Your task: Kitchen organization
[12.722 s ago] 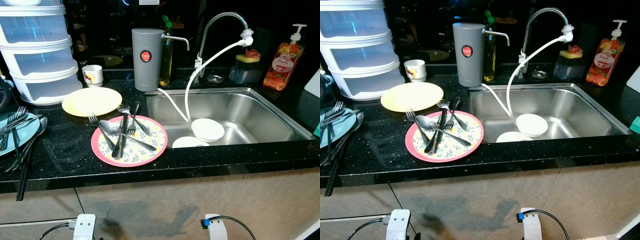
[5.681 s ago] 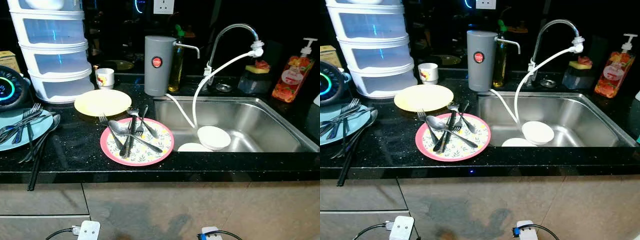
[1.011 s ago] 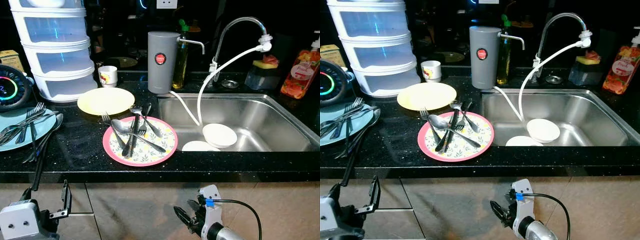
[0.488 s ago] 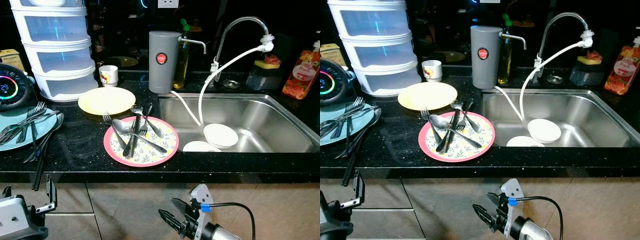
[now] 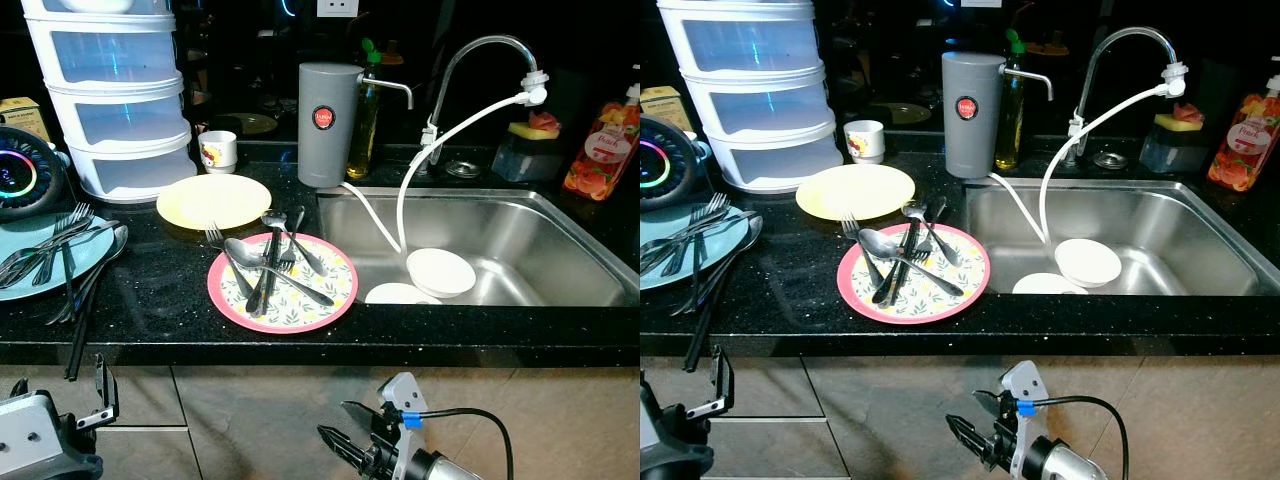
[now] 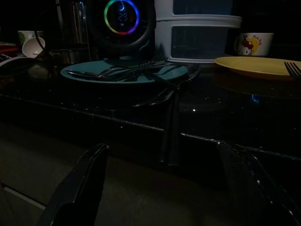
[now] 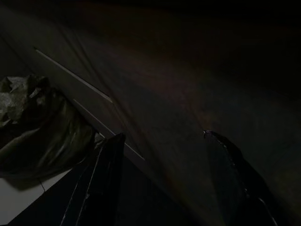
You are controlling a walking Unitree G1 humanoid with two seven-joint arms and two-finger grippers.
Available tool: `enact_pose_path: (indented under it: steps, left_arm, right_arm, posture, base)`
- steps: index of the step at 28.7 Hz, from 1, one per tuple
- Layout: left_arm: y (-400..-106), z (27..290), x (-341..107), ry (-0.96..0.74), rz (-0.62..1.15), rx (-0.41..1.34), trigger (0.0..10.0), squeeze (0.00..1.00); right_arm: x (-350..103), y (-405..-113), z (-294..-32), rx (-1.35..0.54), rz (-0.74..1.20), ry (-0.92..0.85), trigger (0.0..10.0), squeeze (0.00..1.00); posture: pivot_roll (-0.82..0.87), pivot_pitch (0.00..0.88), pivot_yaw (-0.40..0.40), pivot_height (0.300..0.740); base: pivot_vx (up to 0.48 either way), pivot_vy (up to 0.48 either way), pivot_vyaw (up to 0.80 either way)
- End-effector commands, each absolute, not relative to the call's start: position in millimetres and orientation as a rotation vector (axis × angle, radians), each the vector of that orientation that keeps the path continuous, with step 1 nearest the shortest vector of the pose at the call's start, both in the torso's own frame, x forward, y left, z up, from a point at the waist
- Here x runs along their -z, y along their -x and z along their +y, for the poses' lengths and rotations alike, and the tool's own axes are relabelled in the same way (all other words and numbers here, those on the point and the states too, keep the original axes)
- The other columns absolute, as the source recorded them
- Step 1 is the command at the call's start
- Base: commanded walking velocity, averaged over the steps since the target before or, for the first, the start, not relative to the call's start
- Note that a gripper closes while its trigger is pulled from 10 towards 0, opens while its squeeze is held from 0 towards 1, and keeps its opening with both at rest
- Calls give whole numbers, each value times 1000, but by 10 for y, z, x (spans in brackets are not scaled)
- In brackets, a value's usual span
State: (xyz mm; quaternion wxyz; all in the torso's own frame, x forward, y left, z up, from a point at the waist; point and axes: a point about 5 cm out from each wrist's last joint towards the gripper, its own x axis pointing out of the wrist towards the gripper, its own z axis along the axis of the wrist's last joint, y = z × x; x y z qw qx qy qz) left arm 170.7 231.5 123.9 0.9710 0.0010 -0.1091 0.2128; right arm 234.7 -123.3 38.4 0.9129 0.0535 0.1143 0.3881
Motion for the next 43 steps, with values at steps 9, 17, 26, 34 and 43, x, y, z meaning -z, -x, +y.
enact_pose_path:
  steps: [9, 17, 26, 34, 43]
  left_arm:
    - [-1746, 2364, -1212, 7, -188, -439, 4627, 145]
    - [-1742, 2365, -1210, 9, -185, -444, 0, 129]
    - [-1728, 2367, -1207, 7, -183, -454, 0, 137]
    - [-1730, 2366, -1220, 7, -190, -453, 0, 145]
    - [-1793, 2264, -1307, -9, -235, -375, 0, 145]
  right_arm:
    - [-395, -2337, -1230, -810, 238, -97, 10000, 0]
    - [-386, -2334, -1236, -808, 243, -95, 10000, 0]
    - [-377, -2338, -1241, -809, 248, -89, 10000, 0]
    - [-376, -2341, -1244, -808, 249, -85, 10000, 0]
    - [-367, -2347, -1255, -798, 251, -85, 10000, 0]
  posture:
    - [46, 3, -34, 740]
    - [46, 0, -35, 740]
    - [47, 0, -38, 740]
    - [48, 0, -38, 740]
    - [48, 0, -38, 740]
  base:
    - [0, 0, 0]
    - [0, 0, 0]
    - [0, 0, 0]
    - [0, 0, 0]
    - [0, 0, 0]
